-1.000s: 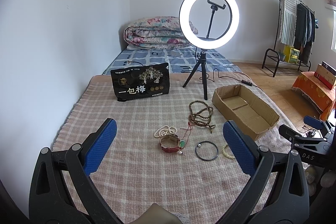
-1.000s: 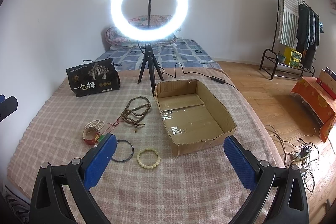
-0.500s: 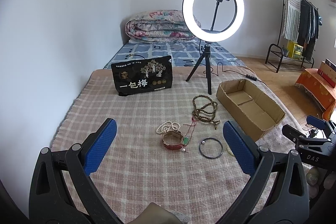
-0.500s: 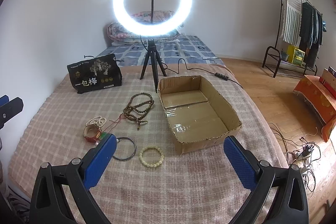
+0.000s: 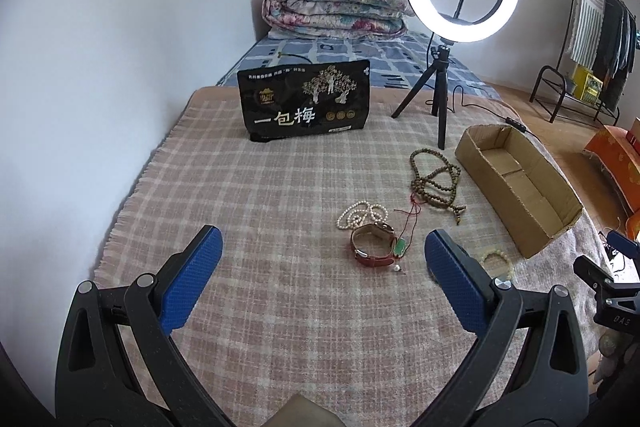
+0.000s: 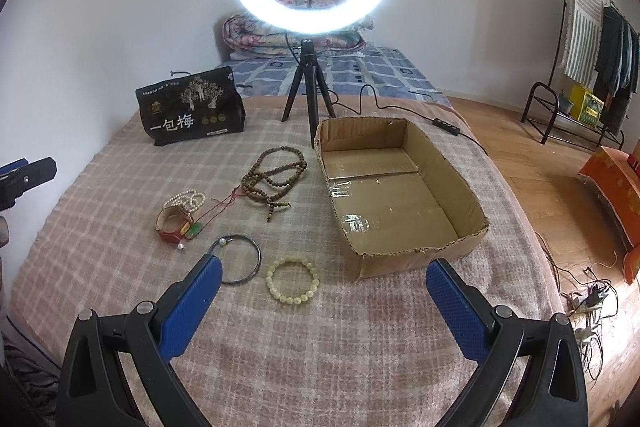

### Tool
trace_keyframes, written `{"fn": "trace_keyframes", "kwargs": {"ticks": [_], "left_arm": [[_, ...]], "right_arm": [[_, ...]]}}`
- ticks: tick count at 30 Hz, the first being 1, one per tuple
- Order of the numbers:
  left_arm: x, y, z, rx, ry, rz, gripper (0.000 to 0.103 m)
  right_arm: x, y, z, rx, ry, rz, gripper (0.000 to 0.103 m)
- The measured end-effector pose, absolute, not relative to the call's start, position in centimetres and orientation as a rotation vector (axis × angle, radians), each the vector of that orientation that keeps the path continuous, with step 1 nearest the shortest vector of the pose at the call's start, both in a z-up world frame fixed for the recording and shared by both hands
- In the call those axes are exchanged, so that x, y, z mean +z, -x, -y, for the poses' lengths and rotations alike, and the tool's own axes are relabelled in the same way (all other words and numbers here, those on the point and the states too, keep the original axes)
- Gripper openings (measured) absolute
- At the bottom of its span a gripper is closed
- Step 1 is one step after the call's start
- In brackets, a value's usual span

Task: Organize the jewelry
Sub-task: 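Grasp the red-strap watch with the left tool while the right tool grasps the blue bangle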

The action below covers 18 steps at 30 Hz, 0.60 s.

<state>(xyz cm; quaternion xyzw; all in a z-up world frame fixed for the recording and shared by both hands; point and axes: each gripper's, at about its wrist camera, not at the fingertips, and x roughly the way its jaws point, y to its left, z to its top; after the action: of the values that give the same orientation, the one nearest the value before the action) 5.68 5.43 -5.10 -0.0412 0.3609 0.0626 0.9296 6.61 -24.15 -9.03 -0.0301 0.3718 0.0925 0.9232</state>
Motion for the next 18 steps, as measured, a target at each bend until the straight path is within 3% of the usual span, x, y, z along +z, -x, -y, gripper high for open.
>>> {"fn": "trace_keyframes", "kwargs": {"ticks": [5, 8, 10, 14, 16, 18], "left_arm": [[-6.8, -7.1, -7.0, 0.108, 0.137, -0.811, 0.098], [-7.9, -8.8, -7.2, 0.062, 0.164, -0.883, 0.086], [-8.8, -10.1, -7.5, 0.041, 0.193, -0.938, 0.072], [-10.6, -12.3, -8.1, 0.002, 0.267, -1.015, 0.067], [-11.4, -13.2, -7.9, -0.01, 0.28, -1.049, 0.057], [-12.2, -14.1, -7.8, -0.025, 0.3, -1.076, 0.055]], "right_arm": [[-10.4, -7.5, 23.8, 0.231, 0.088, -0.827, 0.102], [-11.0, -8.3, 23.3, 0.273, 0.089, -0.864, 0.1], [-11.4, -9.0, 22.5, 0.31, 0.104, -0.89, 0.098], [-12.1, -10.4, 20.6, 0.4, 0.133, -0.919, 0.095], [-12.6, -11.0, 19.7, 0.439, 0.145, -0.933, 0.095], [-13.3, -11.6, 18.6, 0.491, 0.168, -0.95, 0.096]]}}
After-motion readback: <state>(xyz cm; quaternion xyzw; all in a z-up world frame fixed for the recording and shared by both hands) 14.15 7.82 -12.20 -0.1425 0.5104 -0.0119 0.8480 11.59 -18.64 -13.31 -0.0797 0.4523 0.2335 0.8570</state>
